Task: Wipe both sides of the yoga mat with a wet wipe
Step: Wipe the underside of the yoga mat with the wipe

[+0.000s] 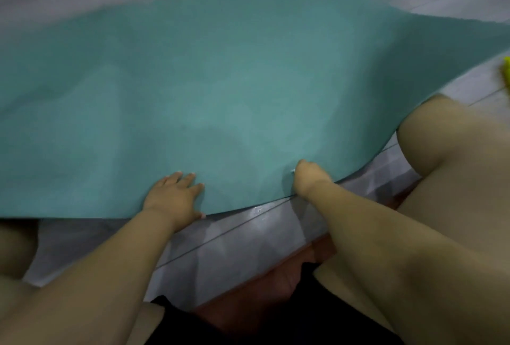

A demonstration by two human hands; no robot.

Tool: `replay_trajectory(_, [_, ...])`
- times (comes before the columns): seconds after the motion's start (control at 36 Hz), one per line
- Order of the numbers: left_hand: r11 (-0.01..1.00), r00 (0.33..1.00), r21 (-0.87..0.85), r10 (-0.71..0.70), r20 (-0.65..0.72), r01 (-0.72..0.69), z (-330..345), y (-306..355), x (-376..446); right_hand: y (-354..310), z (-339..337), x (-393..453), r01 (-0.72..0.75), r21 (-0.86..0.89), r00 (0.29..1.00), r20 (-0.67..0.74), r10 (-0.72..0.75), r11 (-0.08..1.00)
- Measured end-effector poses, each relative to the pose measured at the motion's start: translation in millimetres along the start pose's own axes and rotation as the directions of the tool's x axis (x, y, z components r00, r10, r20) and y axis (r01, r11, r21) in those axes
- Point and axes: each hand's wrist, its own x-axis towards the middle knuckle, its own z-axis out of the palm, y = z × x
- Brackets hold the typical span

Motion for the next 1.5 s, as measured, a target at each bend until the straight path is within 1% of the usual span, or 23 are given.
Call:
replay_trajectory(0.19, [1.0,1.0,-0.017,-0.007,-0.025,0.007,-5.6,-9.8,-11.3,5.3,-6.5,0.7,-0.082,0.034,0.996,-0.04,0.083,0.996])
replay_trajectory(0.33, [0.996,0.991,-0.082,-0.037,-0.13,0.027,-2.7,-13.9,-8.7,-7.5,-0.3,1.4,-0.145,0.063,0.987,-0.067,0.149,0.987])
replay_trajectory(0.47, [0.981,0.986,-0.168,-0.117,-0.12,0.096,12.7,-25.6,-3.4,-39.0,39.1,-12.6,-0.053,0.029,0.994,-0.094,0.056,0.998])
replay_trajectory(0.53, [0.979,0.986,-0.178,-0.124,-0.109,0.103,15.7,-26.7,1.4,-62.3,55.2,-20.2,0.032,0.054,0.995,-0.096,-0.027,0.998])
replay_trajectory(0.58, [0.977,0.986,-0.179,-0.135,-0.103,0.115,18.4,-25.0,7.8,-86.9,72.0,-31.1,0.214,0.053,0.976,-0.055,-0.211,0.975])
replay_trajectory(0.67, [0.974,0.984,-0.18,-0.154,-0.091,0.136,22.3,-18.9,16.6,-101.3,85.1,-42.4,0.56,-0.061,0.828,-0.004,-0.561,0.827])
replay_trajectory(0.75, [0.971,0.984,-0.196,-0.158,-0.08,0.14,26.3,-17.7,24.2,-76.7,72.6,-18.5,0.705,-0.182,0.697,0.0,-0.717,0.686])
replay_trajectory(0.81, [0.963,0.983,-0.227,-0.165,-0.085,0.142,28.6,-21.1,28.3,-53.6,50.9,8.7,0.615,-0.246,0.765,-0.041,-0.642,0.749])
replay_trajectory(0.86, [0.954,0.98,-0.258,-0.181,-0.085,0.154,30.8,-23.4,31.5,-27.2,32.6,41.3,0.371,-0.2,0.898,-0.171,-0.405,0.907])
replay_trajectory(0.89, [0.949,0.978,-0.272,-0.191,-0.08,0.162,31.7,-23.9,33.3,-18.2,23.5,53.9,0.228,-0.126,0.934,-0.251,-0.254,0.965])
replay_trajectory(0.97, [0.93,0.972,-0.304,-0.23,-0.049,0.205,31.5,-25.2,42.5,-23.5,17.6,65.2,-0.072,0.174,0.923,-0.362,0.132,0.982])
replay_trajectory(1.03, [0.92,0.966,-0.316,-0.255,-0.034,0.231,28.4,-27.0,51.1,-47.3,30.8,54.5,-0.122,0.23,0.912,-0.358,0.2,0.965])
replay_trajectory(1.06, [0.918,0.966,-0.32,-0.258,-0.035,0.233,26.0,-27.7,55.7,-61.5,40.4,45.5,-0.037,0.197,0.903,-0.414,0.117,0.98])
replay_trajectory(1.11, [0.924,0.969,-0.32,-0.241,-0.057,0.211,19.6,-28.8,65.0,-91.2,65.0,22.6,0.298,0.066,0.852,-0.468,-0.234,0.952])
replay_trajectory(1.17, [0.938,0.973,-0.298,-0.213,-0.09,0.178,13.9,-31.4,73.8,-108.5,80.0,1.8,0.632,-0.059,0.736,-0.266,-0.623,0.773])
replay_trajectory(1.22, [0.949,0.975,-0.272,-0.194,-0.113,0.157,10.9,-37.4,81.8,-105.2,76.4,5.1,0.796,-0.166,0.568,-0.126,-0.814,0.581])
replay_trajectory(1.25, [0.951,0.975,-0.268,-0.188,-0.117,0.152,10.4,-41.1,85.4,-99.1,67.1,15.5,0.829,-0.216,0.508,-0.097,-0.856,0.516])
replay_trajectory(1.28, [0.953,0.977,-0.263,-0.182,-0.113,0.147,10.0,-44.5,88.5,-91.8,57.1,30.7,0.829,-0.242,0.496,-0.097,-0.863,0.504])
replay_trajectory(1.31, [0.957,0.98,-0.253,-0.172,-0.104,0.141,9.7,-46.9,90.9,-84.8,43.2,48.3,0.794,-0.261,0.532,-0.138,-0.835,0.549])
replay_trajectory(1.33, [0.962,0.983,-0.238,-0.162,-0.092,0.136,9.6,-47.9,92.6,-76.9,28.9,69.4,0.709,-0.276,0.609,-0.225,-0.761,0.649])
replay_trajectory(1.39, [0.969,0.986,-0.208,-0.148,-0.072,0.13,9.5,-46.6,95.2,-61.9,-0.4,107.6,0.421,-0.182,0.825,-0.329,-0.459,0.888])
replay_trajectory(1.42, [0.971,0.987,-0.2,-0.145,-0.07,0.129,9.7,-45.2,96.0,-56.3,-14.2,120.0,0.267,-0.088,0.89,-0.359,-0.281,0.96])
replay_trajectory(1.5, [0.971,0.986,-0.206,-0.145,-0.084,0.125,12.1,-43.3,96.9,-57.6,-27.5,139.3,-0.002,0.15,0.902,-0.426,0.067,0.989])
